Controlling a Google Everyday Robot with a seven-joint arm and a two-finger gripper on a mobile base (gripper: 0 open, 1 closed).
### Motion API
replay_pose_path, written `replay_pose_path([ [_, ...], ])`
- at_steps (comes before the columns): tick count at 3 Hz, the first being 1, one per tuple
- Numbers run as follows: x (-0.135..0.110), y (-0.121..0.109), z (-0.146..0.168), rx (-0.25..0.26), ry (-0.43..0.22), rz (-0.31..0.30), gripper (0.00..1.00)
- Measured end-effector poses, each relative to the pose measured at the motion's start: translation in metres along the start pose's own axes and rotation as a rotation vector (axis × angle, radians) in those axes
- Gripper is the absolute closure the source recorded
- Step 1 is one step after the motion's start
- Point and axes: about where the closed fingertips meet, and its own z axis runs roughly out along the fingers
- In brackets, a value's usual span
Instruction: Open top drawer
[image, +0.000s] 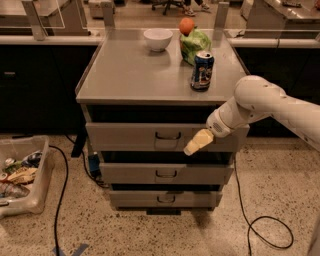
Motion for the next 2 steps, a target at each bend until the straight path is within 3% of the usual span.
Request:
replay_pose_path([
  [2, 0.0059, 0.0027, -0.0042, -0.014, 0.028, 0.032, 0.00],
])
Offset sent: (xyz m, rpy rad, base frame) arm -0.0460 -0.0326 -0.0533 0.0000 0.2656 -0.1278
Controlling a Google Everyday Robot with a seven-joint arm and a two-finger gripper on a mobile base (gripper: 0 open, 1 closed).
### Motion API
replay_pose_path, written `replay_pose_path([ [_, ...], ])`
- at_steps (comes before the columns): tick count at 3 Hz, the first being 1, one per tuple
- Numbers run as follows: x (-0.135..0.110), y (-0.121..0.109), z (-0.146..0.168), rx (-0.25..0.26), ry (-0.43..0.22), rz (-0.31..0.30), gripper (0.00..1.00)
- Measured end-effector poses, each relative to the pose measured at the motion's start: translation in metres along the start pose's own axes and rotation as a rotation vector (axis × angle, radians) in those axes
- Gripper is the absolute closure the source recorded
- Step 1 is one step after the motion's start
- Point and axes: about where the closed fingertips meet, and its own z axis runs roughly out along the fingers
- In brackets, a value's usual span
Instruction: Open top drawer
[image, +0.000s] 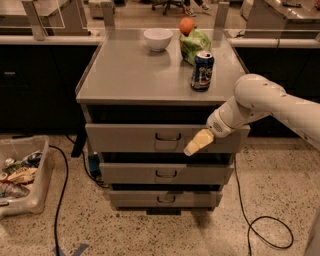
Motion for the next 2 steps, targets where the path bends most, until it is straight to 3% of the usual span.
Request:
replay_pose_path([
  [1, -0.0008, 0.0002, 0.0013, 0.009, -0.022, -0.005, 0.00],
  [2, -0.0049, 0.0057, -0.0021, 0.051, -0.093, -0.098, 0.00],
])
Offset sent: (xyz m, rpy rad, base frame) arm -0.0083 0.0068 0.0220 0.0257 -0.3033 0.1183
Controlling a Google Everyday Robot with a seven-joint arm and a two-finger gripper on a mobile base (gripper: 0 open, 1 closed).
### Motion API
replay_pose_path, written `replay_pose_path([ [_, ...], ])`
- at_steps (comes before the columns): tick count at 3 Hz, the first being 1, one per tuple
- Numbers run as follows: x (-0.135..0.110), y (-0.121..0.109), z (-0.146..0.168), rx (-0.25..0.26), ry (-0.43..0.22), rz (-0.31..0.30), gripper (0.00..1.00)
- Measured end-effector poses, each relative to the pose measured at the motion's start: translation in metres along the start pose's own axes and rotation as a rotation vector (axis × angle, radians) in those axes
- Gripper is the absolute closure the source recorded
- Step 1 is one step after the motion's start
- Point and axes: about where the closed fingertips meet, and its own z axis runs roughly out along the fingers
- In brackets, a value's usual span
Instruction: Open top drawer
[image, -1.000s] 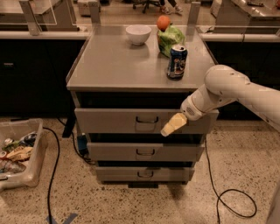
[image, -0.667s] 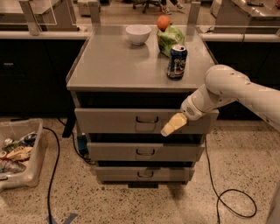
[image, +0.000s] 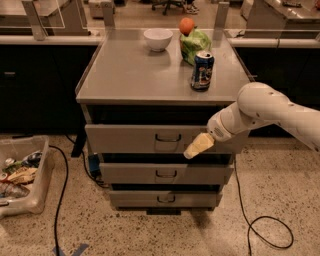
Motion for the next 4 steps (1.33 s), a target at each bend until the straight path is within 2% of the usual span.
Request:
replay_pose_path([
  [1, 0.000, 0.000, 0.001, -0.002, 0.001, 0.001, 0.00],
  [2, 0.009, -0.007, 0.017, -0.041, 0.030, 0.022, 0.00],
  [4, 0.011, -0.004, 0.013, -0.053, 0.046, 0.024, 0.00],
])
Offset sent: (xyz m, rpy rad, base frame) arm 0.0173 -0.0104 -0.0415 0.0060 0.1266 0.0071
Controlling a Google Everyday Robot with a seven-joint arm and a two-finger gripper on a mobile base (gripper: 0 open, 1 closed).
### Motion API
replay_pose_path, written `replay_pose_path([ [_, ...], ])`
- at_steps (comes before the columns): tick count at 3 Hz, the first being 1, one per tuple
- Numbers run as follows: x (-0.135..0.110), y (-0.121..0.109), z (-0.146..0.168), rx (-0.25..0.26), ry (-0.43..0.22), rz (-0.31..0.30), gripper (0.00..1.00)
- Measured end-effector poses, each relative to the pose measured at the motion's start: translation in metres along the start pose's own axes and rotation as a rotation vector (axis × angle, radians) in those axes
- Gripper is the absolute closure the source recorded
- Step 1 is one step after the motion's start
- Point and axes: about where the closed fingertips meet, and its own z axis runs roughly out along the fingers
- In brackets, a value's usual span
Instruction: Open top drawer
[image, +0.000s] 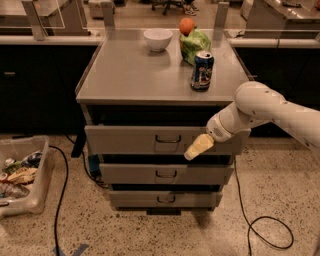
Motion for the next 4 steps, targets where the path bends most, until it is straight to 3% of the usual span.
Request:
replay_pose_path([
  [2, 0.009, 0.004, -0.012, -0.014, 0.018, -0.009, 0.00],
  [3, 0.009, 0.011, -0.004, -0.011, 0.032, -0.057, 0.00],
  [4, 0.019, 0.031, -0.008, -0.043, 0.033, -0.086, 0.00],
])
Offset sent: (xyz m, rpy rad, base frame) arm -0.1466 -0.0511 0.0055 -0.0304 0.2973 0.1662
